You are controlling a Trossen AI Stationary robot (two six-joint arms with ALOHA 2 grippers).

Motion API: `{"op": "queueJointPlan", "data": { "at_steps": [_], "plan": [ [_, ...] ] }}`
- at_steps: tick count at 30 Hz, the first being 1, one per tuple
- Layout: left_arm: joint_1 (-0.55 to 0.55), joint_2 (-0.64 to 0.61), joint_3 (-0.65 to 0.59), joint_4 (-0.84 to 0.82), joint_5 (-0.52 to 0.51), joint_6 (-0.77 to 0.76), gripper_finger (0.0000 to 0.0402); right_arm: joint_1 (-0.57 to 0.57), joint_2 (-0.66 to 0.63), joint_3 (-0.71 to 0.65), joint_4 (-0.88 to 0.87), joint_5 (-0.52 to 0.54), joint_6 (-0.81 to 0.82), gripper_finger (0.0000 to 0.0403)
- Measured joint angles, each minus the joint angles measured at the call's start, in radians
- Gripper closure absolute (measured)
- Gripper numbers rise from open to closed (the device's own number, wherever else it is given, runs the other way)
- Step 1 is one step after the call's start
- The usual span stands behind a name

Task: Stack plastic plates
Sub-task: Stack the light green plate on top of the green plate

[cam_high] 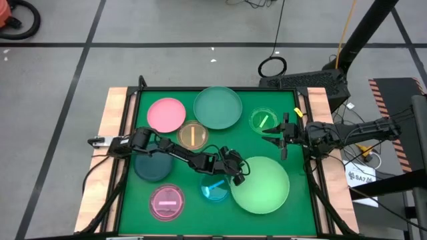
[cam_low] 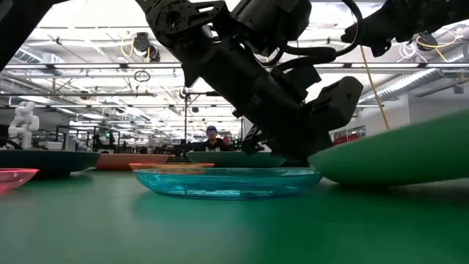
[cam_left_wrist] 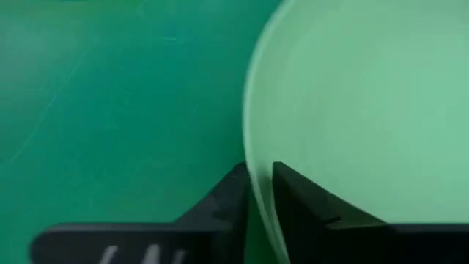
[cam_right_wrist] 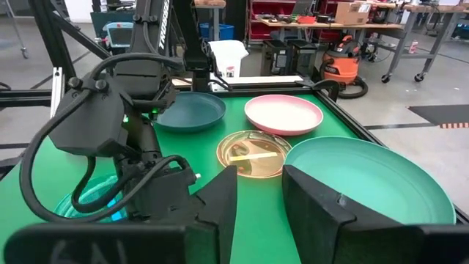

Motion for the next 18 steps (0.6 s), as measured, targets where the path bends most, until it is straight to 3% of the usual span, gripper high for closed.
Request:
{"op": "queueJointPlan", "data": {
  "at_steps": [5,18],
  "plan": [
    [0.012,-0.013,0.001,0.024,0.006,-0.035,0.0391,0.000,0.000,0.000,0.000,0.000,0.006,0.0300],
    [0.053,-0.054,0.003,0.021,0.019,0.004,0.0391,0.000,0.000,0.000,-0.037,0.000,0.026,0.0300]
  ]
}}
